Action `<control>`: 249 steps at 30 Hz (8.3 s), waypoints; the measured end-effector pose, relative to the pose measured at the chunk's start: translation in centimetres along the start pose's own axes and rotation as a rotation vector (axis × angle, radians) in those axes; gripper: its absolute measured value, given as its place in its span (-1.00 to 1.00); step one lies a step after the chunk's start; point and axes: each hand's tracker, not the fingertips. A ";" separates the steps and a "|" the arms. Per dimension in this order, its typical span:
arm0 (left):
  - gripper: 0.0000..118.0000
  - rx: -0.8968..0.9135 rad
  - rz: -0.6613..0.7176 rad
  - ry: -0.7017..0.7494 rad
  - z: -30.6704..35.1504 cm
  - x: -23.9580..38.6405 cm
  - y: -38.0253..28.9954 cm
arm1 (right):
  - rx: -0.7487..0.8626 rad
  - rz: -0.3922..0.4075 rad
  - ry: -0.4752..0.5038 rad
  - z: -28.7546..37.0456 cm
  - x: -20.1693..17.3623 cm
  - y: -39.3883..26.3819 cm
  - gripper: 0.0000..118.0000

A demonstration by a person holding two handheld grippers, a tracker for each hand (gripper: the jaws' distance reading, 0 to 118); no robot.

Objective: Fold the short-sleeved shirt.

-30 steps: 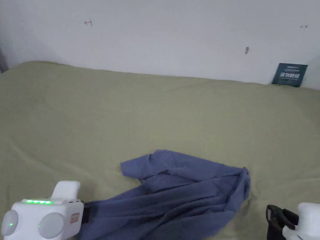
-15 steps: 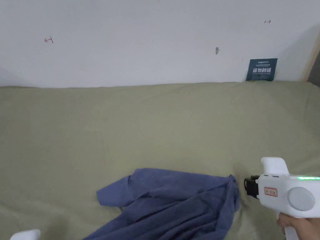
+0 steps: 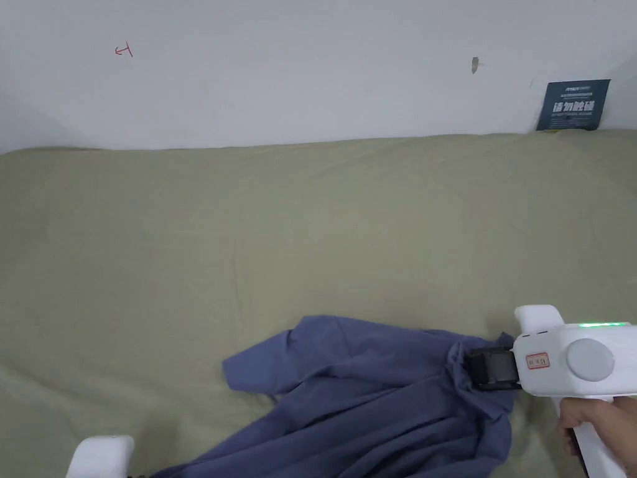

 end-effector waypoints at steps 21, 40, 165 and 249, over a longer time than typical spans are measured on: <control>-0.96 0.168 0.063 -0.032 9.4 -2.8 3.0 | 0.381 -0.057 0.016 23.2 2.0 -1.4 -0.91; -0.96 0.557 0.060 -0.044 30.2 -4.9 13.0 | 0.674 -0.102 -0.041 41.6 3.1 -0.8 -0.91; 0.90 0.047 0.153 -0.091 8.0 -6.2 -7.9 | 0.588 0.087 0.029 26.4 -14.1 -18.8 -0.98; -0.92 0.662 0.069 -0.071 34.7 0.1 19.2 | 0.820 0.084 -0.109 50.2 0.1 4.6 -0.91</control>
